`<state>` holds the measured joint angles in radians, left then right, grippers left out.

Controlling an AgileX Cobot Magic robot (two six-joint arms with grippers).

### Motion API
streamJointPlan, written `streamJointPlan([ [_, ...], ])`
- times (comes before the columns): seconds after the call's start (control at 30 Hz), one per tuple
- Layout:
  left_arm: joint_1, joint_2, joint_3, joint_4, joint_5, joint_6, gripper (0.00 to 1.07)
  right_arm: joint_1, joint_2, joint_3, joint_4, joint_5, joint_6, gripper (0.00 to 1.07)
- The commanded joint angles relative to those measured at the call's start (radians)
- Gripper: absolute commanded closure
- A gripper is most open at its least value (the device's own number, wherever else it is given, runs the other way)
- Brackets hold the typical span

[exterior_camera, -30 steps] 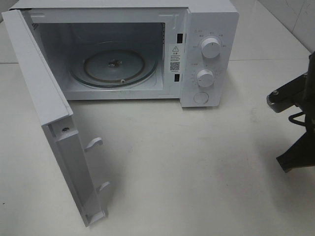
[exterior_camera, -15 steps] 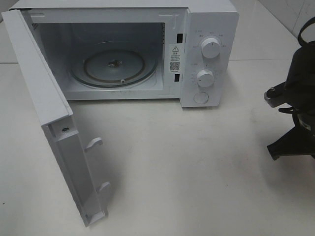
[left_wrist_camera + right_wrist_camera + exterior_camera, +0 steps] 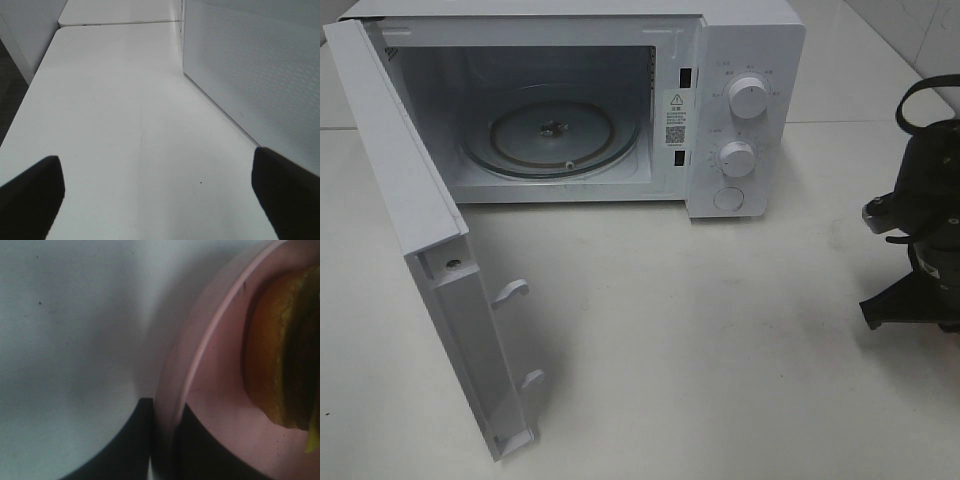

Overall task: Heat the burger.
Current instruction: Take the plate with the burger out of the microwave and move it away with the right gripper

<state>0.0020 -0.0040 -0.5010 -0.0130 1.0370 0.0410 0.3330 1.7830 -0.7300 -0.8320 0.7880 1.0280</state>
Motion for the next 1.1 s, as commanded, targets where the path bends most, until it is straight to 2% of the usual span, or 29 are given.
streamJointPlan([
  [0.03, 0.003, -0.023, 0.004, -0.002, -0.009, -0.004, 0.12, -0.006, 0.037, -0.006, -0.080, 0.020, 0.040, 0.98],
  [0.33, 0.003, -0.023, 0.004, -0.002, -0.009, -0.004, 0.12, -0.006, 0.118, -0.059, -0.105, 0.025, 0.078, 0.84],
  [0.43, 0.003, -0.023, 0.004, -0.002, -0.009, -0.004, 0.12, -0.003, 0.108, -0.063, -0.096, 0.022, 0.093, 0.61],
  [0.53, 0.003, -0.023, 0.004, -0.002, -0.009, -0.004, 0.12, -0.003, 0.101, -0.063, -0.089, 0.020, 0.092, 0.57],
  [0.57, 0.003, -0.023, 0.004, -0.002, -0.009, -0.004, 0.12, -0.003, 0.085, -0.063, -0.076, 0.018, 0.088, 0.51],
  [0.63, 0.003, -0.023, 0.004, -0.002, -0.009, -0.004, 0.12, -0.003, 0.047, -0.063, -0.047, -0.004, 0.037, 0.47],
  [0.93, 0.003, -0.023, 0.004, -0.002, -0.009, -0.004, 0.12, -0.003, -0.100, -0.063, 0.092, -0.024, -0.203, 0.45],
  [1.1, 0.003, -0.023, 0.004, -0.002, -0.009, -0.004, 0.12, -0.003, -0.207, -0.063, 0.192, -0.062, -0.425, 0.34],
])
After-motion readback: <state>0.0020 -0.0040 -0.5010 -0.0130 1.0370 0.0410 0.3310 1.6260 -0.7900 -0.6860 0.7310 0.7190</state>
